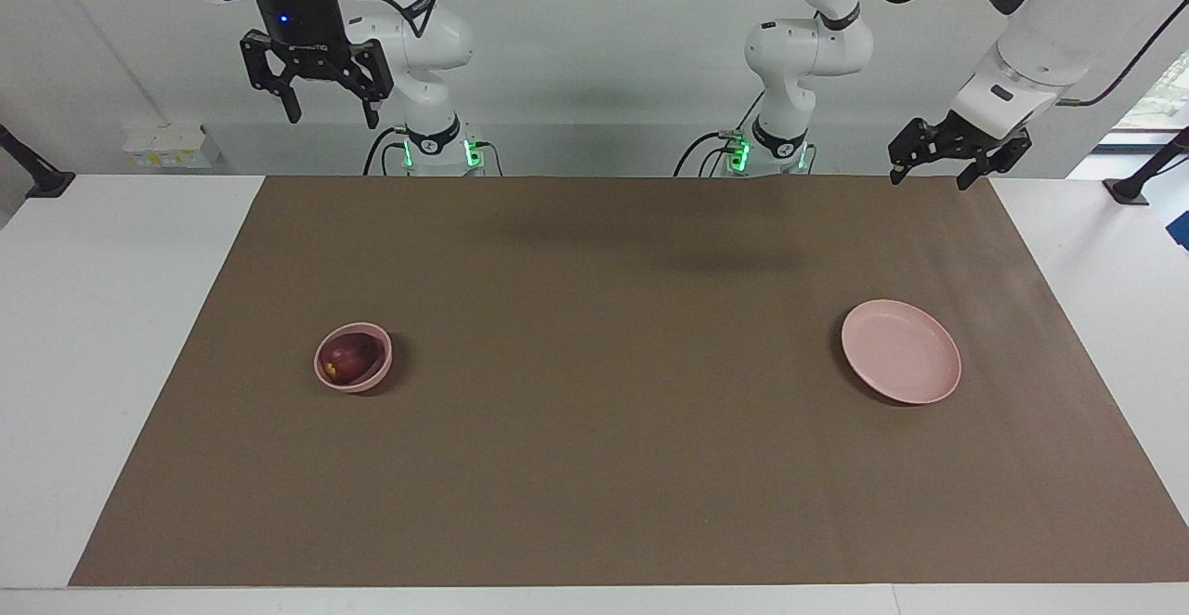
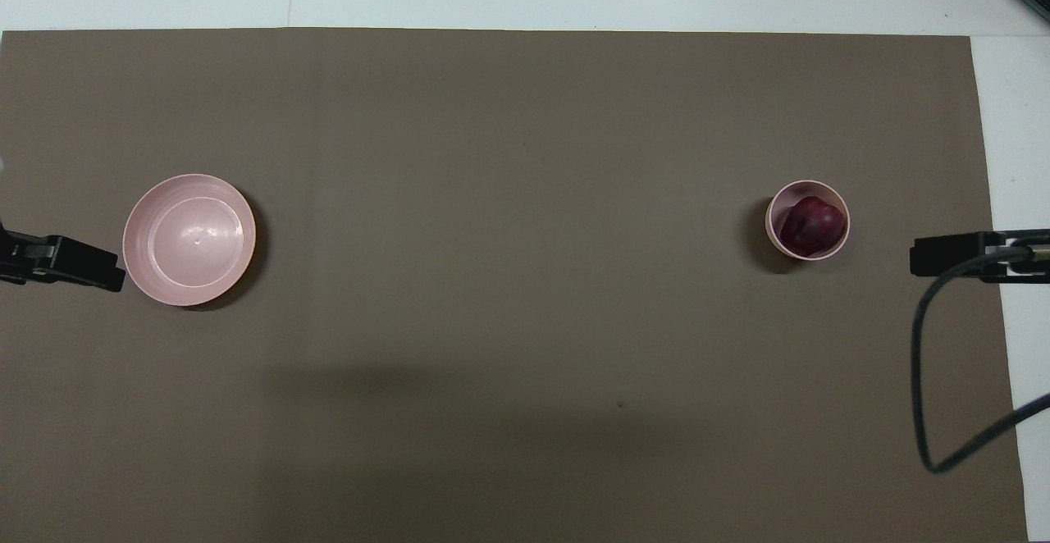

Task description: Move apple from plate to bowl

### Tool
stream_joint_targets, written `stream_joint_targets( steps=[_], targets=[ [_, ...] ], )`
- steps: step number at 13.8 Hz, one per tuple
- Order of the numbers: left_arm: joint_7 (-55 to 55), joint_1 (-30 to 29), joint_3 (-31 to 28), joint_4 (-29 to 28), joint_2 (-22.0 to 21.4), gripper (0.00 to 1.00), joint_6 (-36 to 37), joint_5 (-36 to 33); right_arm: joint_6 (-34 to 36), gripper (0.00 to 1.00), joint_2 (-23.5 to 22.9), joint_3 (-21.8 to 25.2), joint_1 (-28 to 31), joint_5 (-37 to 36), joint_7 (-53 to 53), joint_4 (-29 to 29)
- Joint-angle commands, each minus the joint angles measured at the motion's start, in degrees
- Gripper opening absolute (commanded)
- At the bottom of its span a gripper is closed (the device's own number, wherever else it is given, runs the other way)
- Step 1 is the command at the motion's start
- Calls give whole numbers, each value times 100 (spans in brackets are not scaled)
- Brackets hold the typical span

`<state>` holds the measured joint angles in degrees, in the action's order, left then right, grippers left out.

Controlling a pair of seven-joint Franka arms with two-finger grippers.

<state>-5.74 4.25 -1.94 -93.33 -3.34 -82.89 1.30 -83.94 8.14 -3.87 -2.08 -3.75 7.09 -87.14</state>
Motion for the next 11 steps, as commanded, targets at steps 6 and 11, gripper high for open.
stream_joint_targets(
  steps=[6,11],
  targets=[
    [-50,-30,18,-28,-61,100,54,-77,53,100,11,431,260,383,-832,-285],
    [-50,-30,27,-28,-61,100,54,-77,45,100,38,431,270,393,-824,-426]
  ],
)
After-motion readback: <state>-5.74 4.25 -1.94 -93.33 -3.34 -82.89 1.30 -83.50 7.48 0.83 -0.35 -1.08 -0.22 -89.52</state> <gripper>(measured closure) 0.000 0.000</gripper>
